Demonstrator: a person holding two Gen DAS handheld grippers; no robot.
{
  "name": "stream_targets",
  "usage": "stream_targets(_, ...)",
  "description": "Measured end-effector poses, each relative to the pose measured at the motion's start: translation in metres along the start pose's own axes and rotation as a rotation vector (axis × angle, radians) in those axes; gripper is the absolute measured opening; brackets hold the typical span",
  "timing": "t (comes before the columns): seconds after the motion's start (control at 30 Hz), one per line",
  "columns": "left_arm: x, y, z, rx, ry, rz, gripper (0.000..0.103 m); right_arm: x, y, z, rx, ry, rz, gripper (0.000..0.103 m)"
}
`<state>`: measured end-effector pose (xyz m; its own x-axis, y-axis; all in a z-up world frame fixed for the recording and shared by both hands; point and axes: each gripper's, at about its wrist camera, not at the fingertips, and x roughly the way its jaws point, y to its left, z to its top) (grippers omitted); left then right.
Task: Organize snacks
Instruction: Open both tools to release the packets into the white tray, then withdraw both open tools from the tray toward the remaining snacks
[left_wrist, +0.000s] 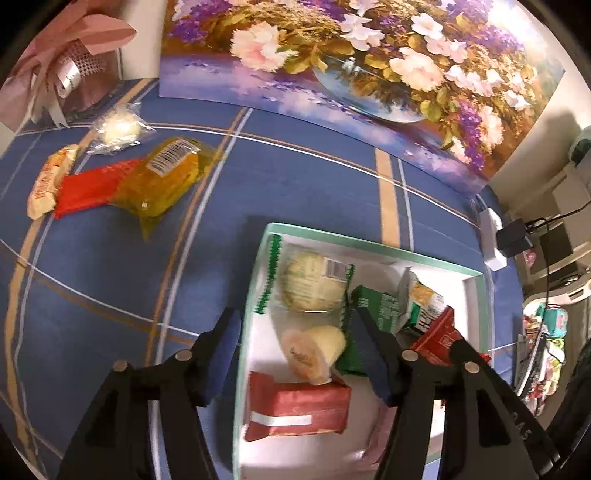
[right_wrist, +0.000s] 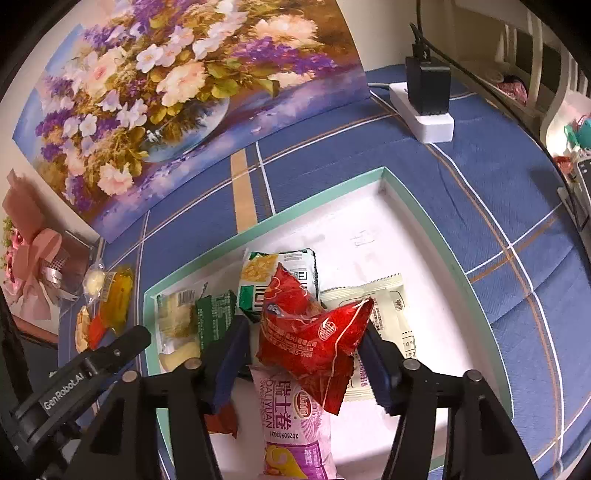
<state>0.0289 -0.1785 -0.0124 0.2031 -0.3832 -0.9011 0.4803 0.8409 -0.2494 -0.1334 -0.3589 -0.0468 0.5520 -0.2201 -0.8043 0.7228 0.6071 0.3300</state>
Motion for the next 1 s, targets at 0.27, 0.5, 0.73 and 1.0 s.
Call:
stream_targets(0.27,-0.003,0.023,0.007,-0.003,-0.052,0.194,0.074,-0.001,0.009,-0.002,-0.039,-0.014,-0.008,0.088)
stream_targets(0.5,-0.011,0.06,0.016,-0.021,-0.104,0.368,0.09,0.0,0.033,-0.008,-0.109,-0.032,0.009,0.103)
stream_targets(0.73,-0.025,0.104,0.024,-0.09,-0.146,0.46,0.095,0.001,0.063,-0.017,-0.199,-0.041,0.013,0.103)
stream_targets(1.0,-0.049,0.156,0.026,-0.201,-0.182,0.484,0.103,-0.002,0.093,-0.027,-0.285,-0.062,0.003,0.103)
